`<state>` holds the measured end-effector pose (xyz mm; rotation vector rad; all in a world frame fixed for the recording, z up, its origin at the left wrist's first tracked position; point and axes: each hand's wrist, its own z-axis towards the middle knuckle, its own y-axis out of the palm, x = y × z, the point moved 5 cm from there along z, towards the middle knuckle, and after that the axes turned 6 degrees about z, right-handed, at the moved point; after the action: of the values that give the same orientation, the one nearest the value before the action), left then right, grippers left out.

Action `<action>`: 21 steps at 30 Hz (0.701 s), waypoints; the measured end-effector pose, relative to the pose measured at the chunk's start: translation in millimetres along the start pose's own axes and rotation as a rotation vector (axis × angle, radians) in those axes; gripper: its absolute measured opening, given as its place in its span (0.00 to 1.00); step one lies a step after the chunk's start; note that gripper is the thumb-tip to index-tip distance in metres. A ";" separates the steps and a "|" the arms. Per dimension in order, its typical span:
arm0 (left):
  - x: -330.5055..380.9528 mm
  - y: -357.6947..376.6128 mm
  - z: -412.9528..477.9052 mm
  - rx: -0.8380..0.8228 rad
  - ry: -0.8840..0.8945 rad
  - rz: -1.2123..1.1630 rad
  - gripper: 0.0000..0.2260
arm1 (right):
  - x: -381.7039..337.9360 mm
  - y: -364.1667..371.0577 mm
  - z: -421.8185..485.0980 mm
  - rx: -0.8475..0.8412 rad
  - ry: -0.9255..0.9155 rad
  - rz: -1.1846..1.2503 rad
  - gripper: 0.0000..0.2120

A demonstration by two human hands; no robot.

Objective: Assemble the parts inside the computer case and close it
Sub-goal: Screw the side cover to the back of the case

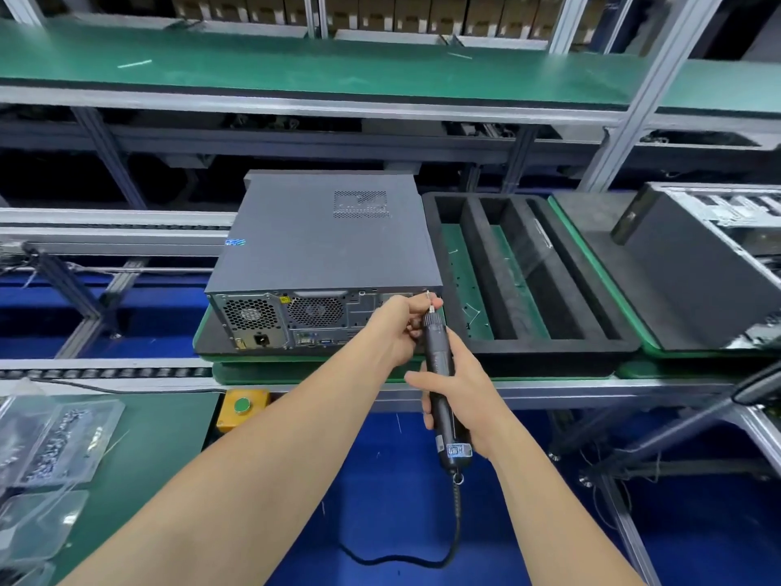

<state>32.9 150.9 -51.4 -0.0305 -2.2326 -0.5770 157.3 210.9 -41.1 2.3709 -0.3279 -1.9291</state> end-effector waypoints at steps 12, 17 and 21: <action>-9.1 -5.3 5.3 0.081 0.046 -0.099 0.11 | 0.8 -4.7 3.0 -0.005 -0.006 -0.065 0.33; -10.2 -6.0 7.1 0.056 0.068 -0.113 0.10 | 1.0 -6.6 4.1 0.003 0.006 -0.084 0.35; -11.0 -9.1 7.9 0.046 0.076 -0.119 0.10 | 1.3 -7.0 4.5 0.007 0.008 -0.101 0.37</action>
<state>32.8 147.8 -67.5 0.1462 -2.1828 -0.5809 154.0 217.9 -44.6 2.4443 -0.2187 -1.9620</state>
